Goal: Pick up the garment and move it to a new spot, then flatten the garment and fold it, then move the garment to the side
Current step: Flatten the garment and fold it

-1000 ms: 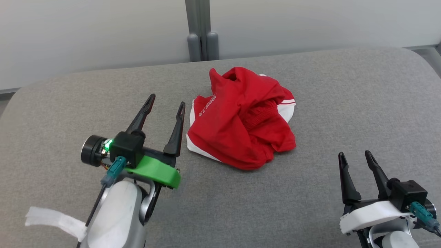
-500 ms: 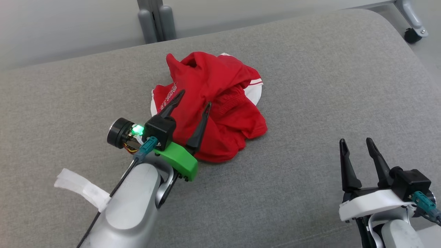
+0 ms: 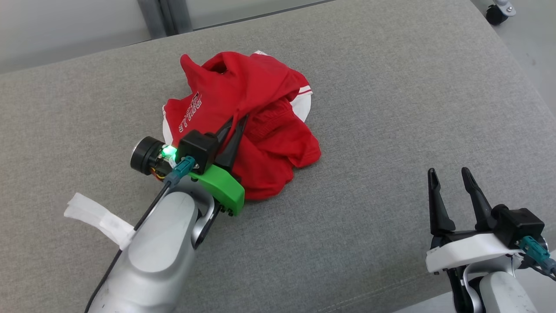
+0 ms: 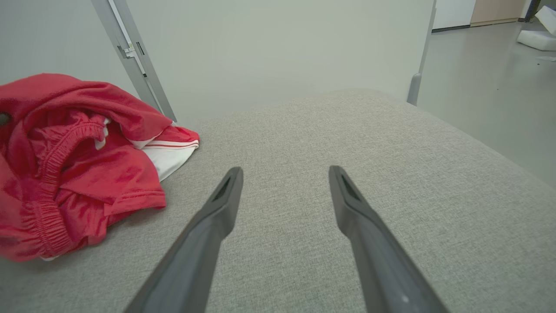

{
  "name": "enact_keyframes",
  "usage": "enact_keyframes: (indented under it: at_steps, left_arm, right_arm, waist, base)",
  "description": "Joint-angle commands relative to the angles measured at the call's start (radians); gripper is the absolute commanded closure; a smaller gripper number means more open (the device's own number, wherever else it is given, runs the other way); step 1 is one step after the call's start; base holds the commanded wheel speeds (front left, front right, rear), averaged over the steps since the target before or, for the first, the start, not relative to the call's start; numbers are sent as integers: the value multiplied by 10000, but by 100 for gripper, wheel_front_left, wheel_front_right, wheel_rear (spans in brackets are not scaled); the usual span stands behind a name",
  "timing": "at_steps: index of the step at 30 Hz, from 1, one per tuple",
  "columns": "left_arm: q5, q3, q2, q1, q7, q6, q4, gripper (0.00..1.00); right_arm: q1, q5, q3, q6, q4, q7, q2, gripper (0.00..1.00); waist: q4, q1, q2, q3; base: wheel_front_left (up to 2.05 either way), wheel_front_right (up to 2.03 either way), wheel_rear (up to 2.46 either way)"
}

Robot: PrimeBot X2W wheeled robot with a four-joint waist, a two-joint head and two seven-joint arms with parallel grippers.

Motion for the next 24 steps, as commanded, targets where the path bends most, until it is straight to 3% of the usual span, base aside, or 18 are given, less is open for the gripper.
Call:
enact_keyframes:
  at_steps: [1,14,24]
  left_arm:
    - [-7,23,71,-215,-9,6,-190,100]
    - [-322,-302,-163,-2532,-9,6,-1452,100]
    - [-570,185,-256,-4288,-7,7,-1984,100]
  right_arm:
    - [-60,15,-54,1,-33,-34,25,0]
    - [-13,37,19,1,218,-34,121,0]
    - [114,41,-39,1,241,-34,160,0]
  waist:
    - [41,0,-1,-30]
    - [286,0,-1,-476]
    - [206,0,-1,-579]
  base:
    - [0,0,0]
    - [0,0,0]
    - [0,0,0]
